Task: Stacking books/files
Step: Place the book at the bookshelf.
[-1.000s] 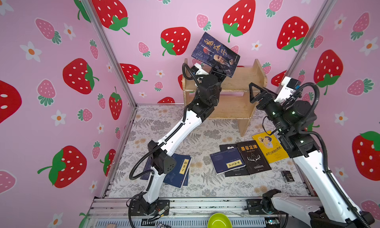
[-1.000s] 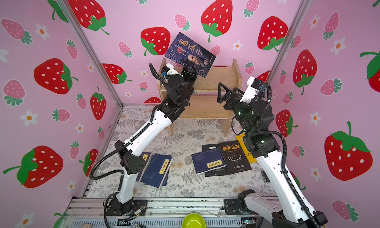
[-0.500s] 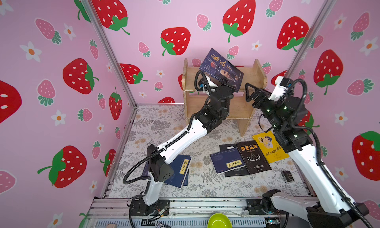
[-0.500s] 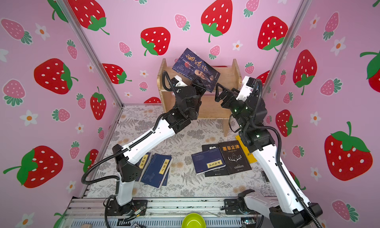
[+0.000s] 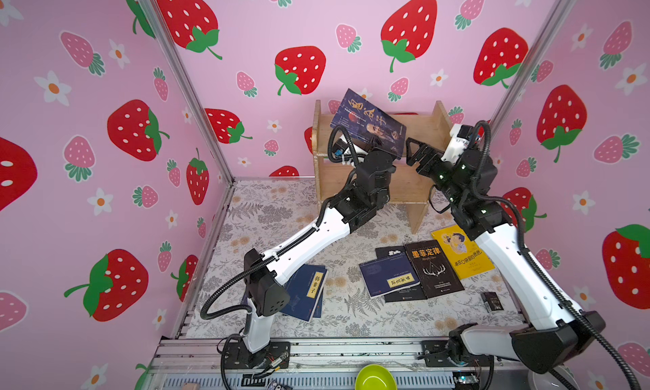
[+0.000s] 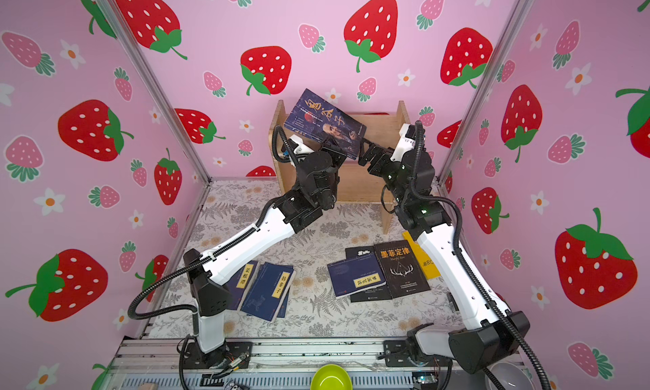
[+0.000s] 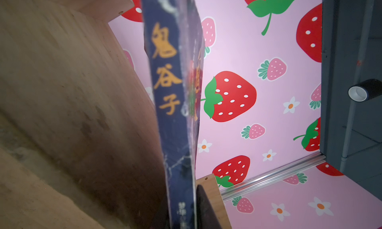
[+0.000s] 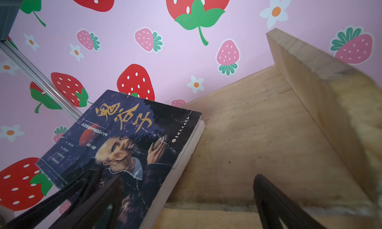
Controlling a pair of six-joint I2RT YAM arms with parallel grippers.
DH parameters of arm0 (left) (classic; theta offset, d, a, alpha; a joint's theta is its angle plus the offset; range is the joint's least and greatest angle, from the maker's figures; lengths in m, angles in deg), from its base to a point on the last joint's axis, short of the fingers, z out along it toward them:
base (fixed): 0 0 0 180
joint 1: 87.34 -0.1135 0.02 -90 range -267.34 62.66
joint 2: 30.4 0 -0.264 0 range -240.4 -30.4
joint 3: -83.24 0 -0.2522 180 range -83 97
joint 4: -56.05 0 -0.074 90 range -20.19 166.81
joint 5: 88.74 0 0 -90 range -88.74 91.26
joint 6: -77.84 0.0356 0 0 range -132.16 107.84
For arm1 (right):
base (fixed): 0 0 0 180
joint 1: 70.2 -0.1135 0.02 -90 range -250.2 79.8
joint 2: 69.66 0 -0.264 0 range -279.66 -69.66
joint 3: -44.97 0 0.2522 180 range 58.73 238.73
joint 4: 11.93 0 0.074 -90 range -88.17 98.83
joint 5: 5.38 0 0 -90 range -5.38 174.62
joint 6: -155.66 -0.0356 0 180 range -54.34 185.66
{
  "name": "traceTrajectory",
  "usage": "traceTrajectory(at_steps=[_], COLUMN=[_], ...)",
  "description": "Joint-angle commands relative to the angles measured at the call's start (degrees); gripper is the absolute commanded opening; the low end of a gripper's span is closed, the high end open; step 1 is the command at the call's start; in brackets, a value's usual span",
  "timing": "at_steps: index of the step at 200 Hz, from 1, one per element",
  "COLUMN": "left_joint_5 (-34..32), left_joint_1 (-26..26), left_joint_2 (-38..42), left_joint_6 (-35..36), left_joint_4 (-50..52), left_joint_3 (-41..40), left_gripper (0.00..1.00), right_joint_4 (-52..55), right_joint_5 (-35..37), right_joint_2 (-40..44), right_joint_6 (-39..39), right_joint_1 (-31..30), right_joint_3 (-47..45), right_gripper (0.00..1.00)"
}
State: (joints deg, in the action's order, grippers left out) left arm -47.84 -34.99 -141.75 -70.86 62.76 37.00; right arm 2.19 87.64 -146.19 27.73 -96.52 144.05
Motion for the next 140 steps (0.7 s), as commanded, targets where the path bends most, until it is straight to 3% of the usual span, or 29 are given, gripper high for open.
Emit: traceTrajectory(at_steps=[1,77,140], left_joint_5=[-1.6,-0.8,5.0], left_joint_1=[0.0,-0.3,-2.2], left_joint_2=[2.6,9.3,17.1], left_joint_6=[-0.8,-4.5,-4.3], left_joint_4=[-2.1,-0.2,7.2], left_joint_3=[-1.8,-11.4,-16.8], left_gripper=[0.29,0.54,0.78], right_joint_4=[-1.8,-1.6,-1.2], right_joint_5=[-2.3,-5.4,-5.5], right_joint_2=[-1.3,-5.9,-6.7], right_joint_6=[-1.7,-2.3,-1.5], right_joint_1=[0.3,0.3,0.3], right_joint_3=[2.1,4.1,4.3], right_gripper=[0.97,0.94,0.93])
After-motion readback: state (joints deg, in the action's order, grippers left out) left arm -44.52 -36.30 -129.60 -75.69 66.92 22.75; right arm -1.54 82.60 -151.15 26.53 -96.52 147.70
